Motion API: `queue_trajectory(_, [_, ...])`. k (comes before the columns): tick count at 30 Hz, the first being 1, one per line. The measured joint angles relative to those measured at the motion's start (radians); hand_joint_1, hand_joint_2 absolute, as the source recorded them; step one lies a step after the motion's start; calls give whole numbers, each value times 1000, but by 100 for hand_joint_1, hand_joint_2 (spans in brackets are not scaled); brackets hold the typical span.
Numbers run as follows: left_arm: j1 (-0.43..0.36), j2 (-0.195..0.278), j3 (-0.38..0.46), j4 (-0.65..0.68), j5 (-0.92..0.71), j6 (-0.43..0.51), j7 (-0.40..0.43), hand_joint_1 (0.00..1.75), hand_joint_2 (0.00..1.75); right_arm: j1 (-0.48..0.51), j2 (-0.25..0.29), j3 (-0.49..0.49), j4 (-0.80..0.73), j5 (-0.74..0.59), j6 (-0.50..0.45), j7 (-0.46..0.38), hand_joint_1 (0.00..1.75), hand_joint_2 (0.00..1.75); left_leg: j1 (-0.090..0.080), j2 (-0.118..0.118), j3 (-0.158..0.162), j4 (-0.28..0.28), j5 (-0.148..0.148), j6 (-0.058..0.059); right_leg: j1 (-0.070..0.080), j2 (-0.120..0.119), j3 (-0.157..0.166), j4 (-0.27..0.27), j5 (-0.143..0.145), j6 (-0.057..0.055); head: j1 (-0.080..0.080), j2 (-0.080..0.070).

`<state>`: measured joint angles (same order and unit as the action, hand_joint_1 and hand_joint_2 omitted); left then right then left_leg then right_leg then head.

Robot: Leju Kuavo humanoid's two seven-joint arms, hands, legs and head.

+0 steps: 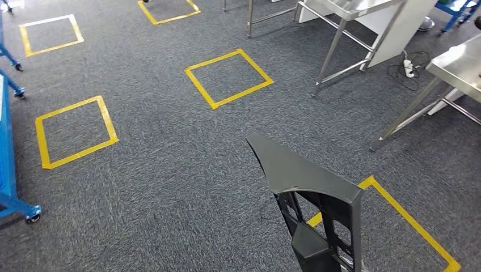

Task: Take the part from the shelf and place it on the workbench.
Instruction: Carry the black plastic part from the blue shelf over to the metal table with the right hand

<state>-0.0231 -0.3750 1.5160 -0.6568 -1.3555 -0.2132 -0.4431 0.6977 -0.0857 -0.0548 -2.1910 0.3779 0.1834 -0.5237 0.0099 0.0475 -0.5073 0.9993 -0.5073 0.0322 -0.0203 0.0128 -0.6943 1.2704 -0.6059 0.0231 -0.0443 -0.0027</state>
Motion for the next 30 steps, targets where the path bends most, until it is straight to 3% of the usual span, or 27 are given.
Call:
queue_trajectory(2, [-1,0,0,2,-1,0,1,0,0,2,1,1,0,1,-4,0,175,175,0,30,4,0,-6,-3,-4,-14,25,-42,39,2,0,0])
queue_trajectory(4, [-2,0,0,5,-2,1,2,0,0,3,1,2,0,2,-6,0,175,175,-2,55,14,1,-14,-10,-2,-47,98,-170,95,-1,0,0])
queue_trajectory(6, [-3,0,0,6,-3,1,3,0,0,5,1,4,0,2,-7,0,175,175,-4,74,22,3,-21,-21,6,-66,138,-246,115,-9,0,0])
queue_trajectory(9, [-10,-1,-1,6,-4,1,3,0,0,12,2,5,-1,2,-8,1,175,175,-2,91,35,0,-26,-39,10,-39,137,-257,116,-27,0,0])
queue_trajectory(11, [-11,-2,-3,6,-4,1,3,0,0,15,2,8,-1,2,-8,1,175,175,2,47,25,35,-55,-51,4,-18,142,-268,124,-38,0,0])
queue_trajectory(13, [-8,-2,-3,6,-3,1,3,0,0,14,0,12,-1,0,-8,2,175,175,5,-16,-29,152,-113,-58,1,3,143,-272,127,-45,0,0])
queue_trajectory(15, [-4,-1,-3,6,-3,0,3,0,0,13,-1,16,-1,0,-8,3,175,175,6,-36,-89,267,-147,-63,3,29,144,-271,127,-48,0,0])
queue_trajectory(16, [-2,-1,-3,6,-3,0,3,0,0,13,-1,17,-1,-1,-8,3,175,175,7,-38,-100,280,-136,-65,3,44,145,-270,127,-47,0,0])
queue_trajectory(18, [-1,-1,-2,6,-3,0,3,0,0,14,-1,18,-1,-1,-8,4,175,175,8,-47,-76,200,-65,-64,2,73,148,-267,124,-44,0,0])
queue_trajectory(20, [-1,0,-3,6,-3,-1,3,0,0,13,-1,18,-1,-2,-8,4,175,175,9,-82,-29,78,-10,-57,2,101,145,-258,120,-36,0,0])
queue_trajectory(22, [-2,0,-3,6,-4,-1,4,0,0,13,0,18,-2,-3,-8,5,175,175,8,-104,-10,26,-6,-44,2,122,134,-252,120,-24,0,0])
queue_trajectory(24, [-4,0,-3,6,-4,-2,4,0,0,16,3,18,-2,-3,-8,6,175,175,7,-87,-8,17,-4,-29,-2,137,126,-253,125,-11,0,0])
queue_trajectory(26, [-6,0,-4,6,-4,-3,4,0,0,18,6,18,-2,-4,-8,6,175,175,9,-63,-5,8,3,-13,0,95,112,-226,107,-3,0,0])
queue_trajectory(28, [-4,0,-4,6,-4,-3,4,0,0,17,7,19,-2,-4,-8,6,175,175,7,-36,-5,3,6,-4,3,23,64,-125,47,1,0,0])
queue_trajectory(30, [0,0,-3,6,-4,-4,4,0,0,15,9,19,-2,-5,-7,7,175,175,3,-6,-9,3,3,0,2,-5,6,-6,-6,5,0,0])
